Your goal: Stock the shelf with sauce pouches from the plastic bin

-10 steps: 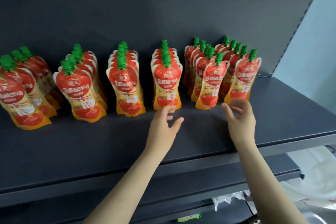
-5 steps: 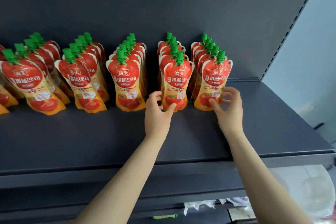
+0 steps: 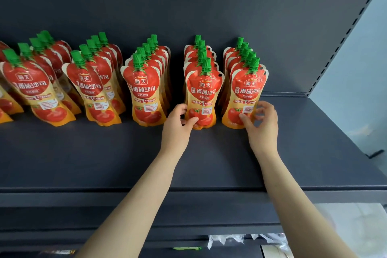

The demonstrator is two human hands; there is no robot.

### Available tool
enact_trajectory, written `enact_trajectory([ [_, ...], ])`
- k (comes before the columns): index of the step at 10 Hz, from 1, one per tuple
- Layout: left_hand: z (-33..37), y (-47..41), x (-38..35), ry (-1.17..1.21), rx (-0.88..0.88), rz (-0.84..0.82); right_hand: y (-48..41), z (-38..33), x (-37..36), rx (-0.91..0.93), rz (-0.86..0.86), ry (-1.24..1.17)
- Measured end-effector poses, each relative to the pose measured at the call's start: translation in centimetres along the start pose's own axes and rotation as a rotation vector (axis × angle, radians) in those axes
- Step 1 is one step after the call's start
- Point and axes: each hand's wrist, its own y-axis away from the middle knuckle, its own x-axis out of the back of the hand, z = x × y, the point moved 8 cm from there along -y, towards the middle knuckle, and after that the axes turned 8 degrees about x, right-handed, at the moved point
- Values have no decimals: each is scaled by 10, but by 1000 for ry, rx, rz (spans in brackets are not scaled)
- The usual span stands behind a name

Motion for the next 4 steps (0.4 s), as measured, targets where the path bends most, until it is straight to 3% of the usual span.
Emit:
enact_trajectory([
  [4,2,15,15,61,38,54,13,0,13,-112,37,-45],
])
